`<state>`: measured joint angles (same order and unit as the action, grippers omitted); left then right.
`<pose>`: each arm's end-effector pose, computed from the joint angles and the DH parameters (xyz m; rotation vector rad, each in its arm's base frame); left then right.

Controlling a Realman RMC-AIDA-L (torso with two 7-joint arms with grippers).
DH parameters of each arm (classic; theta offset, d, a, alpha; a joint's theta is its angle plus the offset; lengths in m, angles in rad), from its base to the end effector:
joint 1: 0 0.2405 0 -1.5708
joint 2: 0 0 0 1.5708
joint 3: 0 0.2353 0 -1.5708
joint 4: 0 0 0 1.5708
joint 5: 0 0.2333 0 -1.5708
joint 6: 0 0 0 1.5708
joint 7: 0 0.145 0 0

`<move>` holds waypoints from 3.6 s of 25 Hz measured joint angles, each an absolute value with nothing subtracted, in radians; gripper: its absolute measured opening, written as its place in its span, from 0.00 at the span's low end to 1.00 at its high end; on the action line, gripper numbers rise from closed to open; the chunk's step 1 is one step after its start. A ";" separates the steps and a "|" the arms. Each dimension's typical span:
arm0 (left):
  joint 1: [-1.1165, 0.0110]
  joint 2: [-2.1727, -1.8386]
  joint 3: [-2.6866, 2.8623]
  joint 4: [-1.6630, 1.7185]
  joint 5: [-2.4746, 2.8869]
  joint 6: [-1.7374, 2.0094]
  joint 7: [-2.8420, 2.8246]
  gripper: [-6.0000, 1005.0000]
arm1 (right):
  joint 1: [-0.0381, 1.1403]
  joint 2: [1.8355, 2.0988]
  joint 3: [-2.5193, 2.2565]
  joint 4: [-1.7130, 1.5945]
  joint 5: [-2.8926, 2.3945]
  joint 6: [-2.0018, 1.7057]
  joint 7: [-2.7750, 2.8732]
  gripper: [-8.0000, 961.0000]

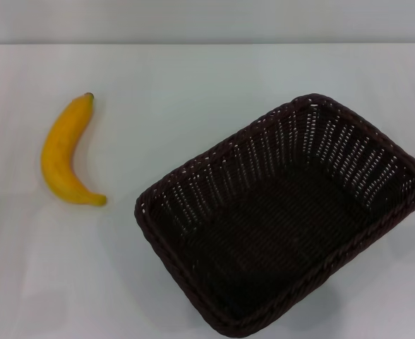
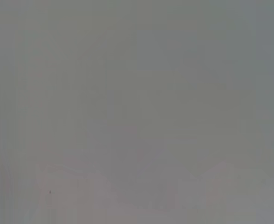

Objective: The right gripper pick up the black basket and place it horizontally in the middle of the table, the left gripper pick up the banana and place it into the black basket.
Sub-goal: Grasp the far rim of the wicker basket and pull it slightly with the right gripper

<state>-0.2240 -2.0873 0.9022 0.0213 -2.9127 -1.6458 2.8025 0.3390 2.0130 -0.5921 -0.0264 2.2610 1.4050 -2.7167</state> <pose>-0.3867 0.2261 0.0720 -1.0944 -0.4464 -0.8367 0.3770 0.2879 0.0485 -1.5044 0.5452 0.8007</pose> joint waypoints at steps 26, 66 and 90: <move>-0.197 -2.085 0.897 0.030 -2.906 -1.650 2.803 0.88 | 0.258 1.979 -0.917 -0.571 2.128 1.295 -2.121 0.90; -0.196 -2.083 0.901 0.029 -2.900 -1.640 2.803 0.88 | 0.831 2.006 -1.019 -1.321 0.482 1.803 -0.560 0.87; -0.196 -2.081 0.896 0.031 -2.907 -1.638 2.803 0.88 | 0.968 2.012 -1.230 -1.021 0.404 1.683 -0.493 0.69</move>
